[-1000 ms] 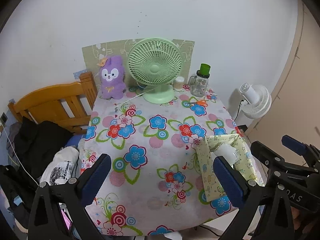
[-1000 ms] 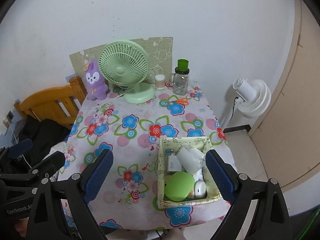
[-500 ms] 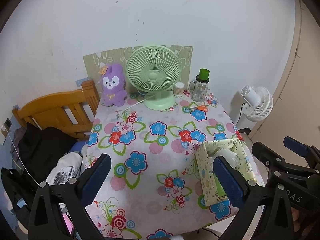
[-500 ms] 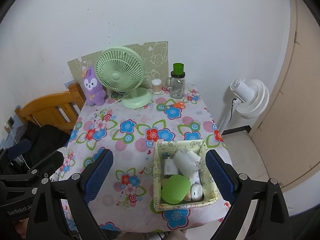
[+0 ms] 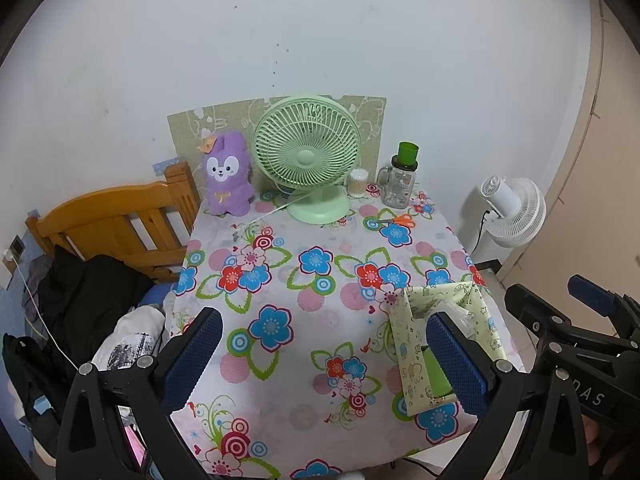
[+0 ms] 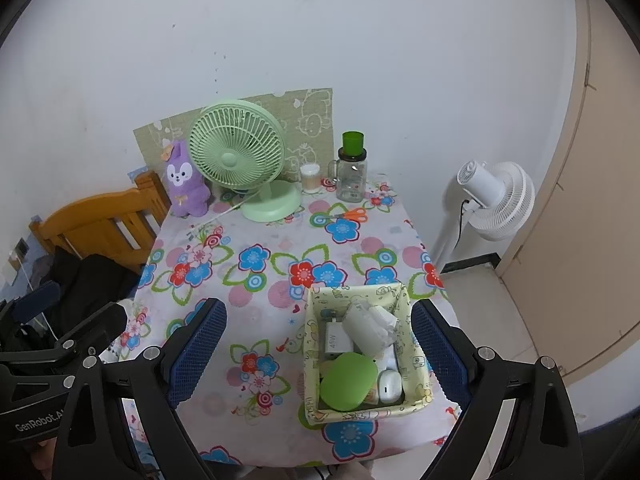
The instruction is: Organize rigid objects
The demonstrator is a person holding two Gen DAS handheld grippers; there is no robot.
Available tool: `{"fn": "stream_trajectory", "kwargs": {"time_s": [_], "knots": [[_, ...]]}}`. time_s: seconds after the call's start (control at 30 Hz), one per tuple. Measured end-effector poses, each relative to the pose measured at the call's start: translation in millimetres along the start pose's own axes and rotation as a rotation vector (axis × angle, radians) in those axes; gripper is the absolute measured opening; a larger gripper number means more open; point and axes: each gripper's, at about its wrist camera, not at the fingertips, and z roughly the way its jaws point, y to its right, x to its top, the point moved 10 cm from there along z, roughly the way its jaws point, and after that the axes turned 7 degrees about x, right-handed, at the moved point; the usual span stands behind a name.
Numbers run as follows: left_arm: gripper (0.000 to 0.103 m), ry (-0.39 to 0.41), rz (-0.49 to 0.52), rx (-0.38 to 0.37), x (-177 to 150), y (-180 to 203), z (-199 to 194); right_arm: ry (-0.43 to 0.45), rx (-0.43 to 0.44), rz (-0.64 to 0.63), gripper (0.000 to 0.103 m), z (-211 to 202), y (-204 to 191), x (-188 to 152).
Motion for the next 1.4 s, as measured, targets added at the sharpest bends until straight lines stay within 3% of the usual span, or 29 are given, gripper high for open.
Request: {"fn": "stream_trajectory", "kwargs": {"time_s": [1.4], "knots": [[0.103,0.017,0.030,0.006,-2.7,-6.5,-6.8,0.021,-0.018,0.011,0.095,-6.7,-5.3,-0.4]]}}
